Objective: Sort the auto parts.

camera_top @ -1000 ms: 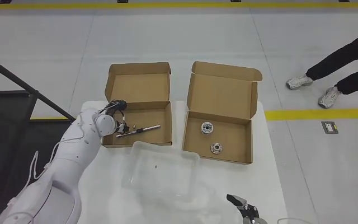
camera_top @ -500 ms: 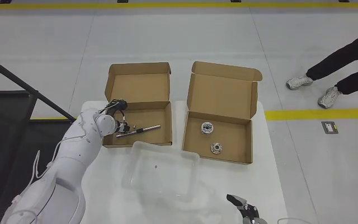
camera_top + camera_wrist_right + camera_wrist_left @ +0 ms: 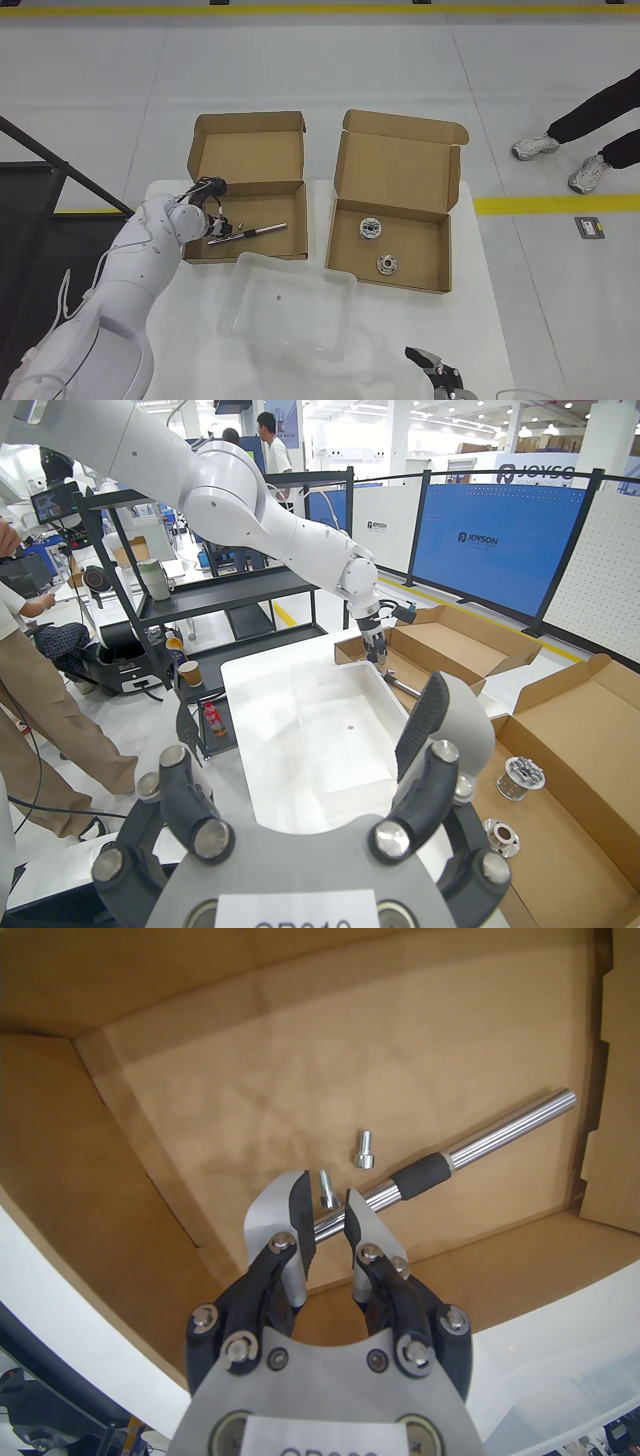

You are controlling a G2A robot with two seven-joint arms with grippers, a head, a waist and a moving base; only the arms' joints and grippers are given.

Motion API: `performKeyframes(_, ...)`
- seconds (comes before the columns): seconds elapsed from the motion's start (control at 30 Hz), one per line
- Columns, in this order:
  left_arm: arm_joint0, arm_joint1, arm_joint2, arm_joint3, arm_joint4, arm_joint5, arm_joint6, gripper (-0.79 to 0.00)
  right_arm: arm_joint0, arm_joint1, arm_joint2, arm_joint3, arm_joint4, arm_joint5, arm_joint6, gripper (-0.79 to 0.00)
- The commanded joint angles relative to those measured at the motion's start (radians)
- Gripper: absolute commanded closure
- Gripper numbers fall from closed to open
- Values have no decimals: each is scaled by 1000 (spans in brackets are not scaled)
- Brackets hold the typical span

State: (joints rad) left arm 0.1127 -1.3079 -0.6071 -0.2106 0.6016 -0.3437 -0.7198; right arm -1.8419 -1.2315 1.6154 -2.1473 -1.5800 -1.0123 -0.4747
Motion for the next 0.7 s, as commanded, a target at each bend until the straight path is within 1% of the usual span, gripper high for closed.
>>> performKeyframes(0.0, 0, 0, -4, 1, -2, -3, 2, -215, 0, 0, 0, 0, 0, 0, 0, -785)
performKeyframes(0.13, -4, 2, -11, 2, -1, -12, 7, -209, 0, 0, 0, 0, 0, 0, 0, -785)
performKeyframes(0.27, -15, 9, -24, 0, -10, -42, 25, -215, 0, 0, 0, 0, 0, 0, 0, -785)
performKeyframes(0.33, -23, 15, -37, -3, -26, -69, 46, -219, 0, 0, 0, 0, 0, 0, 0, -785)
performKeyframes(0.47, -33, 34, -77, -9, -85, -156, 88, -212, 0, 0, 0, 0, 0, 0, 0, -785)
performKeyframes(0.57, -25, 51, -101, -27, -113, -213, 113, -206, 0, 0, 0, 0, 0, 0, 0, -785)
performKeyframes(0.67, -5, 70, -128, -56, -147, -258, 139, -234, 0, 0, 0, 0, 0, 0, 0, -785)
